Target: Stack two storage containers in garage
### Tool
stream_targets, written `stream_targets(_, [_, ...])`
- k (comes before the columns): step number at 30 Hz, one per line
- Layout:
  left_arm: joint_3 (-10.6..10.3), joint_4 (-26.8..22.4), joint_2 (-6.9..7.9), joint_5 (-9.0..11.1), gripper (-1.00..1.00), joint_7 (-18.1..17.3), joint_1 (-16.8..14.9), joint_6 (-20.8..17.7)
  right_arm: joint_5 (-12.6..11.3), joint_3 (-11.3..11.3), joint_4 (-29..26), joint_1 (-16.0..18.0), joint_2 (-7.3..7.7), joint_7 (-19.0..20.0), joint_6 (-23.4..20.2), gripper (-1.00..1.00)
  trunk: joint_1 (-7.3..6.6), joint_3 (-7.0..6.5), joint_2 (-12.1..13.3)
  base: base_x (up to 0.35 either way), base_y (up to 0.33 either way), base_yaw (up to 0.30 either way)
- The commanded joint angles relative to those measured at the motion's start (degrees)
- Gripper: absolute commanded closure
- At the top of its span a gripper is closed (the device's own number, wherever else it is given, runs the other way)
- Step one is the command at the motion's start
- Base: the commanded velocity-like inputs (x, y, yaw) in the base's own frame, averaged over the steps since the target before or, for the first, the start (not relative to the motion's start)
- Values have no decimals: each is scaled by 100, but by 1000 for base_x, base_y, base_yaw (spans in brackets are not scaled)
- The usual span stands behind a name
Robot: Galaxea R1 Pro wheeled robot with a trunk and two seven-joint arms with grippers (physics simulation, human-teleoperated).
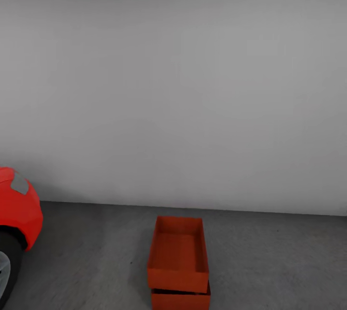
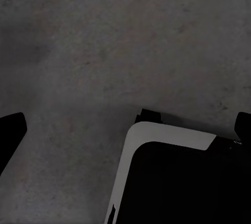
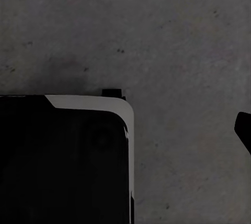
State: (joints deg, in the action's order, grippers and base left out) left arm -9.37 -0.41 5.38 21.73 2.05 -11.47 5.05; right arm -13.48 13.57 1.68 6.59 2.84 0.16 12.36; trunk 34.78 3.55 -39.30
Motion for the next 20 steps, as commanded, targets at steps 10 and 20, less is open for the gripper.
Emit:
stream_targets(10, [-39,-1,-2,42,-100,15,-4,14,-50,49,16,9,6,2,39,-100,1,10,-8,0,0,0])
stream_targets(20, [-39,2,-2,42,-100,15,-4,14,-50,48,16,9,6,2,47,-100,1,10,-8,0,0,0])
